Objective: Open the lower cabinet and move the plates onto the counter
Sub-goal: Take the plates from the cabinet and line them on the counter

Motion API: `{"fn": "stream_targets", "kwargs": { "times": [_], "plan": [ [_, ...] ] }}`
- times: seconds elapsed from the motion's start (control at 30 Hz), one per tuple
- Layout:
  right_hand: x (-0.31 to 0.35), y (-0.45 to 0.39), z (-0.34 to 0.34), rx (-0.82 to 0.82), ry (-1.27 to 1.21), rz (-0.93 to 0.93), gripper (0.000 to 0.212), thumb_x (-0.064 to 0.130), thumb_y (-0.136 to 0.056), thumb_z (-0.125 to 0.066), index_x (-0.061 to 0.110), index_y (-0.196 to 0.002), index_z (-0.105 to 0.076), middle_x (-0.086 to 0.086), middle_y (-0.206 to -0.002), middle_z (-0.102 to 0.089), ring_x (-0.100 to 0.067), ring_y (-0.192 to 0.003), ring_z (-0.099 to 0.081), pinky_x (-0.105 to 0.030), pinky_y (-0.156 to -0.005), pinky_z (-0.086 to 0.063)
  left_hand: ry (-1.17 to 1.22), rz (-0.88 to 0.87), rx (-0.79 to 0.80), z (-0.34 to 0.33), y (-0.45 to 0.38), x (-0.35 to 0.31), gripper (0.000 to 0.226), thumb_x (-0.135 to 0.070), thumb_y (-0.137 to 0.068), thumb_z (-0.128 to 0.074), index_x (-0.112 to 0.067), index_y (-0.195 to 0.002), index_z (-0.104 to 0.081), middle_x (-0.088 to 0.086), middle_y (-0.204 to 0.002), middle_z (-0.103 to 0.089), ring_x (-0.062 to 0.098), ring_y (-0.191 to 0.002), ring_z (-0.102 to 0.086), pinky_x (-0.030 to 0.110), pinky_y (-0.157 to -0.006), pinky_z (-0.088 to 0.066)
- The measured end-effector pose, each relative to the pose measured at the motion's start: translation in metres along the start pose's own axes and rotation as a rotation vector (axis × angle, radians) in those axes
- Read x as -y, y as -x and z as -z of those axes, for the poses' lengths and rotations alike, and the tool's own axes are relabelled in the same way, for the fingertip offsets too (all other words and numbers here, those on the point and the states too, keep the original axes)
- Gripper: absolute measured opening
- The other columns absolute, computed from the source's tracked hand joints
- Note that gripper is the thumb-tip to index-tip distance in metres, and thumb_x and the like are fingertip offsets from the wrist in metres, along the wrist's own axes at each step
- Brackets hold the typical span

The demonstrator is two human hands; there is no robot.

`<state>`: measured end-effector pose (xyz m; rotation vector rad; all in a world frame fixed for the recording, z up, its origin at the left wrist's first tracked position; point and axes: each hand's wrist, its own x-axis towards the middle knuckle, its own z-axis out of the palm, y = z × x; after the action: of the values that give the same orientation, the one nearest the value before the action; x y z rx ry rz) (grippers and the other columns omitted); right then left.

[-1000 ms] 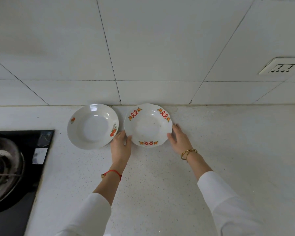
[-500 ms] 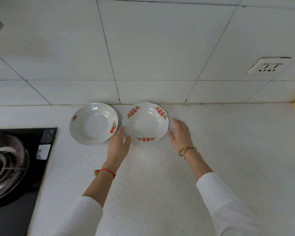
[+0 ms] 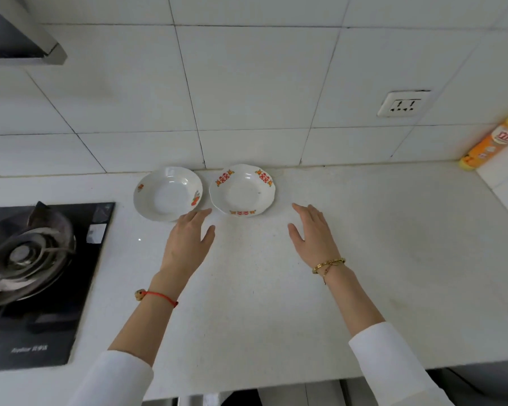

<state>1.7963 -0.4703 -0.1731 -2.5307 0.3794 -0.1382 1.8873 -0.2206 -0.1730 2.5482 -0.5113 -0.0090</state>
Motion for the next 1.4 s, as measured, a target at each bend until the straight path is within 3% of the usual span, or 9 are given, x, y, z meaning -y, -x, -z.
{"fn": "stream_targets", "kwargs": {
  "times": [0.4, 0.63, 0.73, 1.13, 1.4],
  "plan": [
    [-0.028, 0.186, 0.039, 0.021, -0.054, 0.055, 0.049, 0.025, -0.098, -0.044, 0.014, -0.145, -0.033, -0.005, -0.149, -0.039, -0.024, -0.143, -0.027, -0.04, -0.118, -0.023, 0.029, -0.013, -0.088, 0.01, 0.197, -0.064, 0.039, -0.018, -0.093, -0.058, -0.012, -0.131, -0.057, 0.005, -0.128, -0.061, 0.026, -0.119, -0.055, 0.037, -0.099, -0.045],
    [-0.054, 0.296, 0.049, 0.11, -0.072, 0.07, 0.048, 0.028, -0.099, -0.041, 0.017, -0.145, -0.032, -0.003, -0.147, -0.038, -0.018, -0.139, -0.029, -0.03, -0.115, -0.025, 0.095, 0.121, -0.094, -0.001, 0.331, -0.098, 0.039, -0.021, -0.095, -0.054, -0.014, -0.133, -0.055, 0.003, -0.133, -0.058, 0.023, -0.124, -0.052, 0.032, -0.101, -0.041],
    [-0.062, 0.335, 0.051, 0.123, -0.055, 0.086, 0.047, 0.028, -0.098, -0.043, 0.018, -0.144, -0.035, -0.003, -0.146, -0.041, -0.018, -0.138, -0.03, -0.03, -0.114, -0.026, 0.106, 0.181, -0.11, -0.005, 0.375, -0.106, 0.039, -0.021, -0.094, -0.055, -0.016, -0.133, -0.055, 0.001, -0.133, -0.057, 0.021, -0.124, -0.051, 0.027, -0.095, -0.039],
    [-0.071, 0.434, 0.052, 0.104, -0.052, 0.063, 0.046, 0.027, -0.098, -0.045, 0.014, -0.141, -0.039, -0.005, -0.141, -0.046, -0.021, -0.136, -0.034, -0.035, -0.113, -0.032, 0.113, 0.17, -0.112, -0.009, 0.473, -0.12, 0.038, -0.02, -0.095, -0.054, -0.015, -0.133, -0.056, 0.0, -0.13, -0.058, 0.018, -0.112, -0.057, 0.026, -0.091, -0.044],
    [-0.064, 0.493, 0.049, 0.044, -0.026, 0.017, 0.044, 0.025, -0.097, -0.046, 0.011, -0.139, -0.042, -0.009, -0.139, -0.048, -0.023, -0.134, -0.037, -0.033, -0.112, -0.03, 0.126, 0.115, -0.055, 0.002, 0.52, -0.12, 0.037, -0.021, -0.094, -0.055, -0.014, -0.131, -0.057, 0.002, -0.129, -0.06, 0.022, -0.118, -0.055, 0.036, -0.096, -0.048]
  ]
}}
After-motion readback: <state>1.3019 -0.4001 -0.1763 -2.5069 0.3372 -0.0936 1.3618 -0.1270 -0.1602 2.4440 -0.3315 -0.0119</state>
